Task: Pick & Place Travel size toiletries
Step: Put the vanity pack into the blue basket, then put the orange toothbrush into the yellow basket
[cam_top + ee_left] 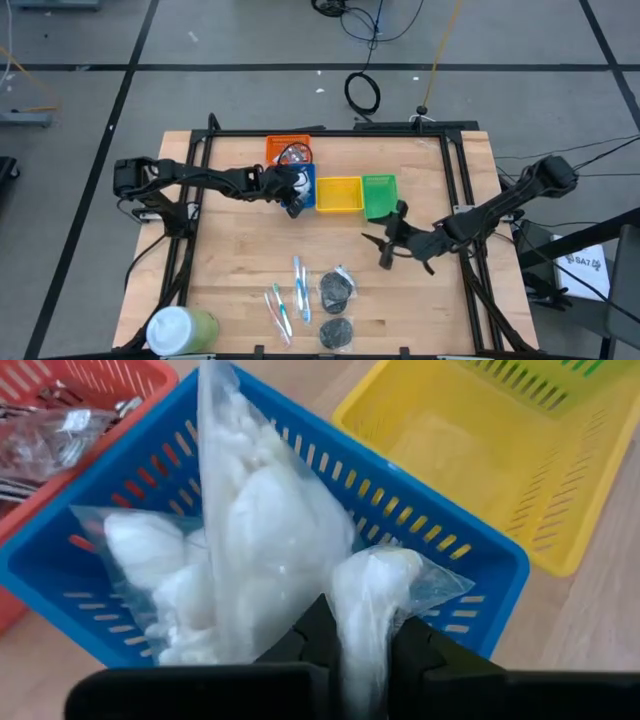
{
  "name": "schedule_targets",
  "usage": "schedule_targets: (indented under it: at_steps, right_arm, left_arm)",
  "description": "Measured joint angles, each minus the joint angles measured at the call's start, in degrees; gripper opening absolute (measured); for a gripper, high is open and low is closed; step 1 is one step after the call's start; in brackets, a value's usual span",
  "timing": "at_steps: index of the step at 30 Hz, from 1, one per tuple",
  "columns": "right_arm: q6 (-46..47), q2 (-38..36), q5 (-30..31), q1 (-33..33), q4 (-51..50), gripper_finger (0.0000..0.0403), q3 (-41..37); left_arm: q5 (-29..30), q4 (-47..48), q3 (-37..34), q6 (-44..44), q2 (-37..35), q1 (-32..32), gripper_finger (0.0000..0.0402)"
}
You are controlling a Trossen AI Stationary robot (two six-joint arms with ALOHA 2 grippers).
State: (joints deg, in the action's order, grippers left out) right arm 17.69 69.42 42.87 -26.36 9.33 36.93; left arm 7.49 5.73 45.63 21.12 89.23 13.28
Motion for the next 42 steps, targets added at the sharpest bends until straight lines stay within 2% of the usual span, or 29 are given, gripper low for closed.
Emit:
schedule_targets:
  at_steps: [5,10,15,21,25,28,32,36,39,42]
  right_arm:
    - [-0.65,-1.33,-2.50,-0.15,1.17,0.0187,-0.73]
    - [-1.91,-1.33,-2.67,-0.17,1.95,0.0189,-0.73]
    - [-2.12,-1.31,-2.73,-0.52,2.03,0.0189,-0.73]
    - [-2.14,-1.29,-4.19,-1.20,2.51,0.0191,-0.70]
    - [-2.77,-1.29,-4.19,-1.52,2.16,0.0188,-0.70]
    - [-3.85,-1.29,-4.16,-1.52,2.26,0.0188,-0.70]
    - [-4.95,-1.29,-4.17,-1.52,2.22,0.0189,-0.70]
    - [-5.42,-1.29,-4.17,-1.52,2.02,0.0188,-0.70]
    - [-6.21,-1.29,-4.19,-1.52,2.12,0.0189,-0.70]
    - [-6.64,-1.29,-4.19,-1.52,2.49,0.0189,-0.70]
  left_arm:
    - [-0.03,-0.23,0.00,1.54,-0.23,0.00,0.0084]
    - [-0.21,-1.47,0.03,1.91,-1.41,0.00,0.0182]
    - [-3.40,-1.18,1.66,-0.57,-4.69,-0.03,0.0277]
    - [-4.84,3.21,3.66,-2.58,-11.25,-2.36,0.0339]
    - [-11.41,10.91,4.83,-0.86,-15.51,-7.41,0.0354]
    - [-13.66,16.63,4.85,2.67,-17.31,-14.77,0.0354]
    - [-10.63,22.03,4.83,11.90,-16.80,-28.23,0.0344]
    - [-5.44,19.55,4.81,25.43,-13.16,-40.65,0.0333]
    - [-3.57,14.42,4.96,32.40,-9.37,-47.16,0.0326]
    - [-2.67,11.86,4.74,33.63,-5.13,-51.89,0.0318]
